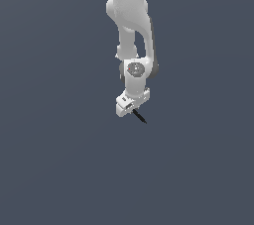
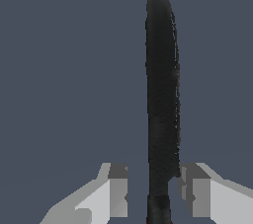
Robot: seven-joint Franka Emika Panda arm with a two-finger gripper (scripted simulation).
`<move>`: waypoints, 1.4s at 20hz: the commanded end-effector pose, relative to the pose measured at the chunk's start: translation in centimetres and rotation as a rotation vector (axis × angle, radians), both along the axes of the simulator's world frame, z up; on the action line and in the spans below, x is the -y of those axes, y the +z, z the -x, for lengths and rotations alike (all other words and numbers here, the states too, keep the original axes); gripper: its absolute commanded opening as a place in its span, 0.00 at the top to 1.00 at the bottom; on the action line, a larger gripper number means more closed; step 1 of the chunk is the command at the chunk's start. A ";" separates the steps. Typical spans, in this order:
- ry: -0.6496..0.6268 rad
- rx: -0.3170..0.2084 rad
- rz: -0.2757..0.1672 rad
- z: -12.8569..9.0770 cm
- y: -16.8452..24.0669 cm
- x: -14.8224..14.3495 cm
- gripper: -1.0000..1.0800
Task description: Pick up the object and move it to a goal position.
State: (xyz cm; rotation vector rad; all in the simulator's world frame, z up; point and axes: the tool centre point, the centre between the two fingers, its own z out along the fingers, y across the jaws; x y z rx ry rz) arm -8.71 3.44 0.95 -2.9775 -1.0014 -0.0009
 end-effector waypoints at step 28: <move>-0.002 0.000 0.000 -6.1 4.7 12.7 1.00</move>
